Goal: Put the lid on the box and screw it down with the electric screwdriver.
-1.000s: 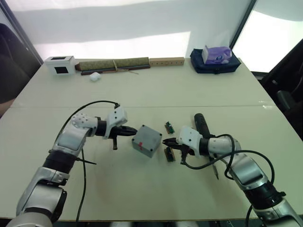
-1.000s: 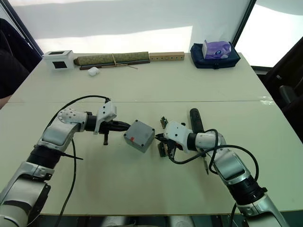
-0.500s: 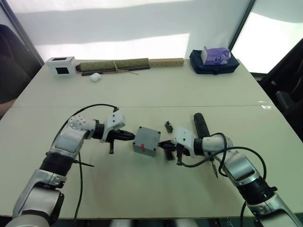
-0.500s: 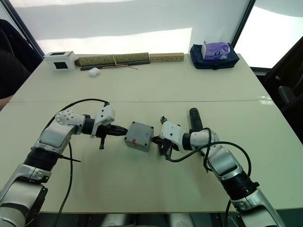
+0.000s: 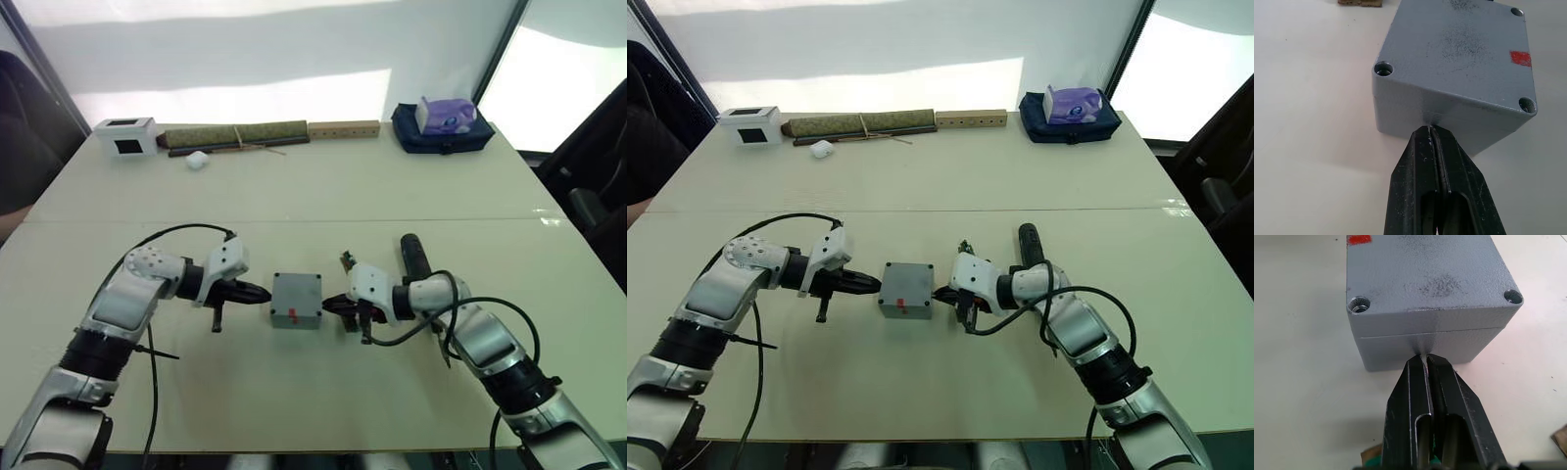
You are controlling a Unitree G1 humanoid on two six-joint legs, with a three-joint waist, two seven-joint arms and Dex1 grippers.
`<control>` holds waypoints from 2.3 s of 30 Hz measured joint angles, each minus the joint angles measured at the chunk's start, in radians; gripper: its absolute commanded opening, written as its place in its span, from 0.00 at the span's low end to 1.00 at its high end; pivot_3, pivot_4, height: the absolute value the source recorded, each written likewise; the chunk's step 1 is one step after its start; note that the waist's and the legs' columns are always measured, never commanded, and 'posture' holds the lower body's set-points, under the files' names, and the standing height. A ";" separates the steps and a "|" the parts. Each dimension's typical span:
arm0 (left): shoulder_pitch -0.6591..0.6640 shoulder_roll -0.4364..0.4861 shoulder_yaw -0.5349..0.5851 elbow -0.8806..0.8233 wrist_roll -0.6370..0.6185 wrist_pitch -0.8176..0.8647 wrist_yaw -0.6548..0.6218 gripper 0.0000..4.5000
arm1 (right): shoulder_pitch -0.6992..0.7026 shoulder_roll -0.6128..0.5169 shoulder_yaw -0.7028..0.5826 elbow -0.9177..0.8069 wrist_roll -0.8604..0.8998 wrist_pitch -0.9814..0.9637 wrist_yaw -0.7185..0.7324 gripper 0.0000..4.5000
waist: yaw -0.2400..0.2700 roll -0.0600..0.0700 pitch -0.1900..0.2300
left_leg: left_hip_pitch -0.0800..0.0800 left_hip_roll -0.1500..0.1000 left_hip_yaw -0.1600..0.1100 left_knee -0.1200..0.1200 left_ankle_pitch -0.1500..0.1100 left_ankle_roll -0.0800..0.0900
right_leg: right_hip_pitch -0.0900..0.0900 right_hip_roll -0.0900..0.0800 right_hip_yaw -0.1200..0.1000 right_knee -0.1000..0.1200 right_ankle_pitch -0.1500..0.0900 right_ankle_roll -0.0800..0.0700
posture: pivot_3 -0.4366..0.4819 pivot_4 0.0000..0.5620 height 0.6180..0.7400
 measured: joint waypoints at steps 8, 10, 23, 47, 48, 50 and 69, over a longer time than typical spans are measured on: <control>0.035 0.027 0.003 -0.058 -0.003 0.014 -0.007 0.00 | 0.000 0.001 0.015 -0.001 0.000 0.004 0.022 0.02 | 0.000 0.000 0.000 | 0.000 0.000 0.000 0.000 0.000 0.000 | 0.000 0.000 0.000 0.000 0.000 0.000 | 0.48 0.27 1.00; 0.039 0.028 0.003 -0.058 -0.003 0.019 -0.007 0.00 | 0.000 0.001 0.015 -0.004 0.000 0.006 0.023 0.02 | 0.000 0.000 0.000 | 0.000 0.000 0.000 0.000 0.000 0.000 | 0.000 0.000 0.000 0.000 0.000 0.000 | 0.48 0.27 1.00; 0.078 0.055 0.004 -0.075 -0.007 0.006 -0.009 0.00 | 0.002 -0.013 0.018 -0.054 0.005 0.003 0.041 0.02 | -0.001 0.000 0.000 | 0.000 0.000 0.000 0.000 0.000 0.000 | 0.000 0.000 0.000 0.000 0.000 0.000 | 0.48 0.27 1.00; 0.011 0.144 0.158 -0.360 -0.285 0.184 0.036 0.00 | 0.275 -0.121 -0.269 -0.417 0.237 0.329 -0.178 0.86 | -0.001 0.000 0.000 | 0.000 0.001 -0.001 -0.001 0.000 0.001 | 0.000 0.000 0.000 -0.001 0.000 0.000 | 0.48 0.27 1.00; 0.011 0.144 0.158 -0.360 -0.285 0.184 0.037 0.00 | 0.277 -0.121 -0.268 -0.417 0.238 0.328 -0.182 0.86 | 0.001 0.000 0.000 | 0.000 0.001 -0.001 -0.001 0.000 0.001 | 0.000 0.000 0.000 -0.001 0.000 0.000 | 0.48 0.27 1.00; 0.014 0.144 0.157 -0.360 -0.285 0.183 0.039 0.00 | 0.285 -0.111 -0.267 -0.409 0.236 0.324 -0.203 0.86 | 0.002 0.000 0.000 | 0.000 0.001 0.000 -0.001 0.000 0.001 | 0.001 0.000 0.000 -0.002 0.000 0.000 | 0.48 0.27 1.00; 0.055 0.127 0.133 -0.399 -0.309 0.181 0.078 0.00 | 0.315 -0.082 -0.218 -0.339 0.219 0.326 -0.273 0.86 | 0.002 0.000 0.000 | 0.000 0.001 0.000 -0.001 0.000 0.001 | 0.001 0.000 0.000 -0.002 0.000 0.000 | 0.48 0.27 1.00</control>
